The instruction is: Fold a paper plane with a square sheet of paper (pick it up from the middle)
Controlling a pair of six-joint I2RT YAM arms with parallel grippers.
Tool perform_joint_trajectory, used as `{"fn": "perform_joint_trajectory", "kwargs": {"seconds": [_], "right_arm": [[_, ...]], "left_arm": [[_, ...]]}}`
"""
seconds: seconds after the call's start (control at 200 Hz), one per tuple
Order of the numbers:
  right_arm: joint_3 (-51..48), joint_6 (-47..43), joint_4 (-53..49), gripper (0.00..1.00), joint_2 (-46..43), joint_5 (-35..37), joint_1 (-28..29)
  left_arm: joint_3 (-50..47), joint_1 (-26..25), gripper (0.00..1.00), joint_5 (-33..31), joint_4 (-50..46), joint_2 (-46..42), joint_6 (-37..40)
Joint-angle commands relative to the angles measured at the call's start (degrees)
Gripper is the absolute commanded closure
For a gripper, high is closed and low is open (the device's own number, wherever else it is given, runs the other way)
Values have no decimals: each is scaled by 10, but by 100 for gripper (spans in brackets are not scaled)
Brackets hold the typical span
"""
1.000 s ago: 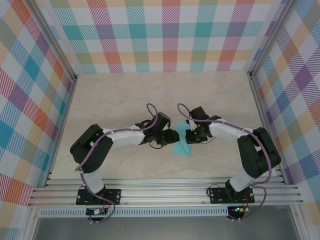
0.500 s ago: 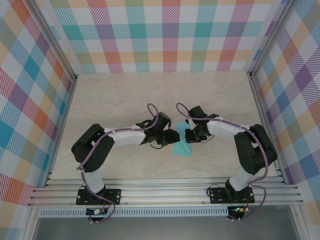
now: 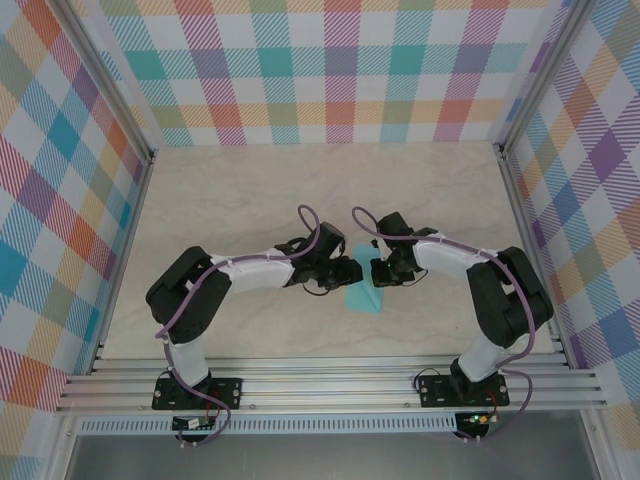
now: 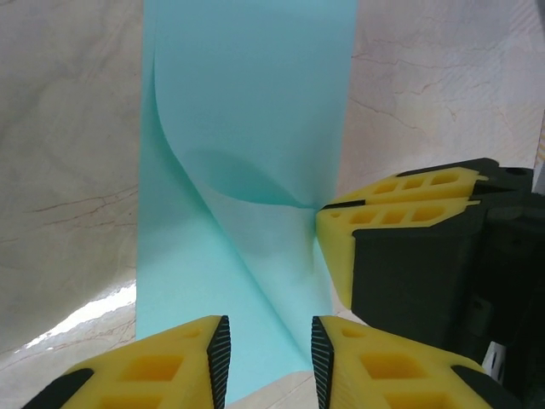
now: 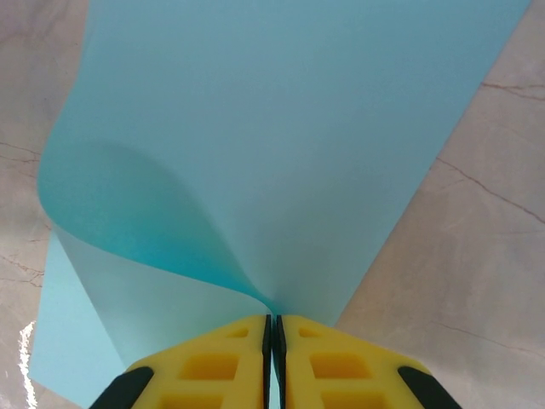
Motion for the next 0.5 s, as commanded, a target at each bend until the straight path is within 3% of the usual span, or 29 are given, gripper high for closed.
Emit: {"fn": "perform_joint_trajectory", "kwargs": {"seconds": [0.0, 0.495], "right_arm": [[11, -1, -3, 87, 14, -3, -3], [6, 1, 9, 87, 23, -1, -4]], "left_arm": [[21, -9, 69, 2, 8, 15, -13], [3, -9, 78, -9, 124, 47, -123]]}}
